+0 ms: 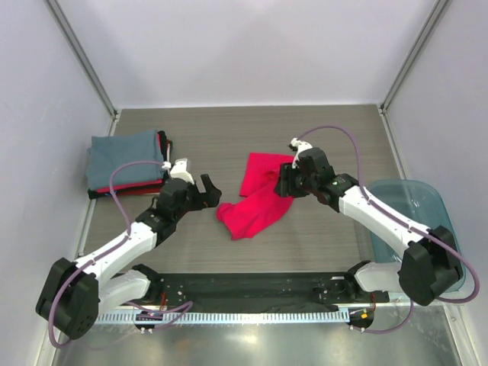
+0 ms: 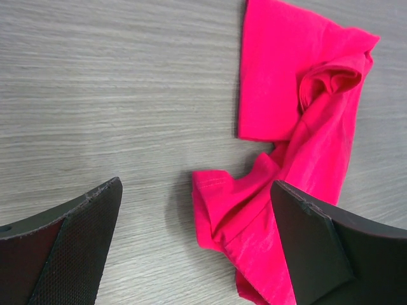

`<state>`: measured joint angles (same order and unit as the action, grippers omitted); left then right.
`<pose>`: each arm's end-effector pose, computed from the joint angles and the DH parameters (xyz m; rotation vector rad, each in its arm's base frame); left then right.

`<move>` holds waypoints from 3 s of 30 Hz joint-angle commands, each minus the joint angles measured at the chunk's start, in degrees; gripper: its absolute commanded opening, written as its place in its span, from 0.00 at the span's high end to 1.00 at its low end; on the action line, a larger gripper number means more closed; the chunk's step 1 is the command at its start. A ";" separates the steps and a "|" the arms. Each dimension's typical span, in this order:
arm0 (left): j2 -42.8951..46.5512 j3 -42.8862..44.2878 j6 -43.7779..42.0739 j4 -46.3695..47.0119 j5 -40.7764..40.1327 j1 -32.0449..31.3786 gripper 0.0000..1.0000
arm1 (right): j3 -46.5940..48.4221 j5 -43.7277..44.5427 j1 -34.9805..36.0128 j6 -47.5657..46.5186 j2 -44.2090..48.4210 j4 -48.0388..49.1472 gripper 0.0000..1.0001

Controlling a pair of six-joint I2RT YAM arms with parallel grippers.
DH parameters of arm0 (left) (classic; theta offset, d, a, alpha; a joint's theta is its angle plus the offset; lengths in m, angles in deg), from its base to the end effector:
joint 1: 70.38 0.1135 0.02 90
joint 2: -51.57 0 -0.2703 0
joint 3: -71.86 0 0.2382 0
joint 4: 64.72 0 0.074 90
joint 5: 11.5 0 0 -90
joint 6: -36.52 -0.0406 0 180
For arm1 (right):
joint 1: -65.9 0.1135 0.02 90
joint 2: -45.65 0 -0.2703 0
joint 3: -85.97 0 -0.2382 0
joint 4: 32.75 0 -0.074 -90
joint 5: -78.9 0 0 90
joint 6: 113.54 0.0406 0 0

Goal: Fold and stack the t-shirts
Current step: Flatten the tshirt out

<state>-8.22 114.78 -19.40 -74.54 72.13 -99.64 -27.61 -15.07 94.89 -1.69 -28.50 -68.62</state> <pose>0.1890 -0.1007 0.2266 -0.1589 2.0772 -0.5753 0.2305 0.1310 0.2625 -0.1842 2.3818 0.5142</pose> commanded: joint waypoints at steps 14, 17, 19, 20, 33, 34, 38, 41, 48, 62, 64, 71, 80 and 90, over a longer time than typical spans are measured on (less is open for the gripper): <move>-2.88 2.07 -1.12 6.29 8.65 -0.54 0.00 | 17.50 15.11 5.46 -7.78 -17.50 2.21 0.43; -2.26 1.11 -2.35 8.39 10.93 -0.54 0.00 | 20.31 22.21 5.46 -8.75 -21.54 0.27 0.44; -1.04 0.06 -2.53 10.16 11.82 -0.80 0.00 | 20.94 24.96 5.46 -9.10 -22.79 -0.08 0.45; -0.42 -0.38 -2.53 10.77 11.65 -0.89 0.00 | 21.29 25.93 5.46 -9.45 -23.49 -0.08 0.46; 0.29 -0.65 -3.41 11.13 12.96 -0.89 0.00 | 18.93 36.83 5.46 -6.39 -28.08 2.28 0.99; 0.29 -0.74 -3.59 11.39 14.96 -0.98 0.00 | 17.18 37.27 5.29 -5.86 -26.33 6.03 0.99; 0.73 0.14 -2.46 9.83 14.99 -3.35 0.00 | 8.13 36.49 3.36 -3.22 -18.59 12.31 0.99; 1.16 0.49 2.28 5.61 14.63 -5.11 0.01 | 5.13 31.95 -0.15 -0.32 -16.74 14.24 0.99; 6.79 -4.87 7.39 0.60 13.49 -13.72 0.01 | -1.65 25.59 -3.68 1.45 -12.16 22.68 0.99; 7.59 -7.59 10.38 -0.57 19.63 -14.43 0.09 | -3.49 25.59 -3.86 1.71 -10.05 24.35 0.99; 4.96 -8.21 11.88 1.28 20.34 -14.86 0.18 | -3.41 25.41 -3.86 1.71 -10.14 24.27 0.99; -0.49 -8.92 13.55 8.84 20.08 -15.31 0.35 | -3.67 24.01 -3.86 1.80 -9.87 24.53 0.98; -8.50 -0.50 12.67 8.51 15.17 -14.69 0.85 | -4.02 24.19 -4.03 2.23 -9.17 24.53 0.98; -2.97 11.39 10.81 -6.44 22.71 5.11 1.00 | -1.91 21.20 -14.13 9.96 -4.44 18.91 0.99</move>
<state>-14.50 124.09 -8.49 -76.77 91.08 -102.91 -31.61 6.39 85.28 3.73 -38.02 -48.60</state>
